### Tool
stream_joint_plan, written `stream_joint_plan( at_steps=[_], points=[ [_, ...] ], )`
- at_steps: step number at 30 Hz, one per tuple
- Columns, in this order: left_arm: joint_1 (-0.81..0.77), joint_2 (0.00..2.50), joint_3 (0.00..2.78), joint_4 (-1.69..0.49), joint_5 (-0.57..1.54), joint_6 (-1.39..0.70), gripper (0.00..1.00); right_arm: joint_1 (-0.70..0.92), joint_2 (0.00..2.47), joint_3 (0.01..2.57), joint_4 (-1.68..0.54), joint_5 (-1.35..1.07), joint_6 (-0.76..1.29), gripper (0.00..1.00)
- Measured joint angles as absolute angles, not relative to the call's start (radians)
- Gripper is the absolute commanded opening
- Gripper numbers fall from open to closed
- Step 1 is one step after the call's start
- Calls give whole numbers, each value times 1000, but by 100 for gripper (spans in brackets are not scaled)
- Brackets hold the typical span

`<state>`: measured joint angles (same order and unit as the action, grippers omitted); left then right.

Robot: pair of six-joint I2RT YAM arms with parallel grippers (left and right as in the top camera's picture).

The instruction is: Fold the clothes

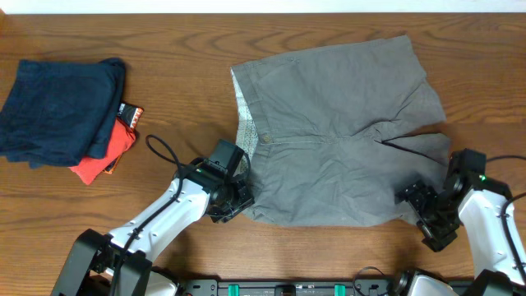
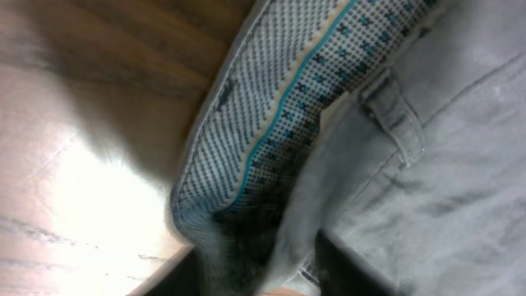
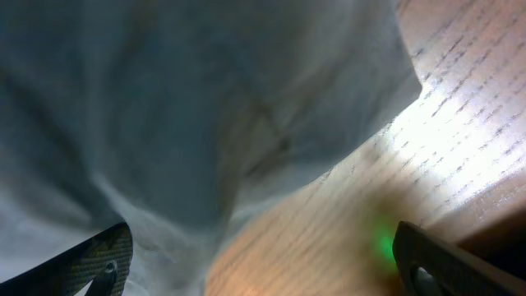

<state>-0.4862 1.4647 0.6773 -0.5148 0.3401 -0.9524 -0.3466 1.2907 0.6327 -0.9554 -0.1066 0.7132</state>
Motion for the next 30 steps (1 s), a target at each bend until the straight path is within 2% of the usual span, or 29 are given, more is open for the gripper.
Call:
stream_joint_plan(
  at_steps=[1, 11, 14, 15, 16, 18, 20, 21, 30],
  points=[
    [-487, 1465, 677, -515, 334, -956, 6, -347, 1290, 616, -932, -101, 722, 99],
    [-487, 1465, 677, -528, 329, -944, 6, -347, 1272, 513, -665, -37, 760, 99],
    [-487, 1464, 677, -530, 329, -933, 6, -347, 1267, 502, -619, 1, 772, 88],
    [-487, 1464, 677, -531, 329, -928, 6, -347, 1266, 497, -606, 18, 775, 79],
    [-487, 1464, 677, -532, 329, -923, 6, -347, 1264, 494, -598, 28, 774, 69],
    [-487, 1461, 677, -533, 329, -916, 6, -347, 1262, 485, -583, 50, 776, 36],
    [-487, 1452, 677, -535, 329, -912, 6, -347, 1262, 480, -582, 62, 781, 8],
    [-487, 1449, 677, -535, 329, -912, 6, -347, 1262, 479, -582, 55, 781, 1],
    [-487, 1398, 677, -542, 329, -863, 6, -347, 1258, 480, -591, 27, 777, 1]
  ],
)
